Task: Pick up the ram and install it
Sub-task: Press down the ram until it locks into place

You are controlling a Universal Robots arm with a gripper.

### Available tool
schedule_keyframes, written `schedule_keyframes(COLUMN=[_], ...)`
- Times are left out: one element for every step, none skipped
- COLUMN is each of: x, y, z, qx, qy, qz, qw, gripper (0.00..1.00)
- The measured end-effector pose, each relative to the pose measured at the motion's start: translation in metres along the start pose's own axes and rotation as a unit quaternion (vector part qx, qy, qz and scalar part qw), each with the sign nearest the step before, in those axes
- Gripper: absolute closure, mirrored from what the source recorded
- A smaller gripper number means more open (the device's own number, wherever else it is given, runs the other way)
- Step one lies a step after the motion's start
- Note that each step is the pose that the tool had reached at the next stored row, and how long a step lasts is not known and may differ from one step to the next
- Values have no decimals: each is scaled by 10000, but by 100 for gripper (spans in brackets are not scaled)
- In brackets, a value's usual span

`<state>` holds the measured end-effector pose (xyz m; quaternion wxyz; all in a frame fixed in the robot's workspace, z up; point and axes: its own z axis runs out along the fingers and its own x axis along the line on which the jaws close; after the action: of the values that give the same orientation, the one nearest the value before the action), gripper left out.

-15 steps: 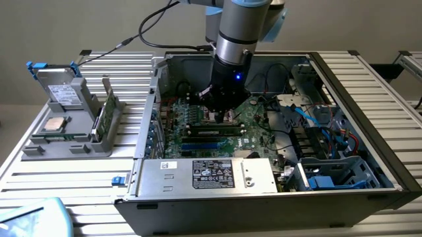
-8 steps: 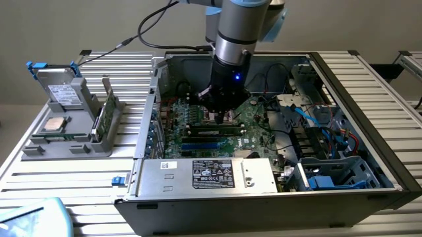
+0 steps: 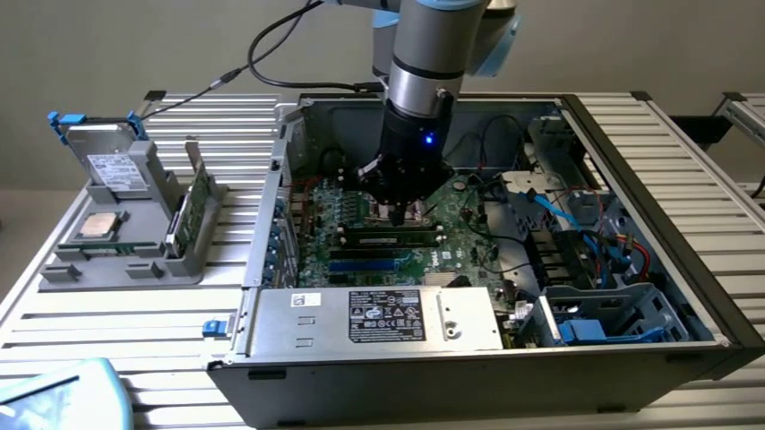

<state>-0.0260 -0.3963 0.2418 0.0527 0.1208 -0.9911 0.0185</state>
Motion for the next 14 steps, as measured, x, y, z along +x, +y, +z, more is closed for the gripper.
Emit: schedule_keyframes(x=[0,0,0,0,0,0,0,0,0,0,0,0,0,0], y=[0,-1,-1,0,0,0,0,0,0,0,0,0,0,0], z=[0,0,0,1,0,0,0,0,0,0,0,0,0,0], qx=[10,23,34,48,62,76,90,106,122,136,151,167,180,193], qy=[0,1,3,5,6,7,5,2,-3,-7,-12,-17,-21,-26], qz=[26,56,85,120,155,191,227,267,306,342,381,423,460,499], qw=[10000,10000,10000,9999,9999,9998,9997,9996,9995,9993,9992,9990,9988,9986], gripper=[90,90,90,90,90,90,90,90,90,90,90,90,90,90])
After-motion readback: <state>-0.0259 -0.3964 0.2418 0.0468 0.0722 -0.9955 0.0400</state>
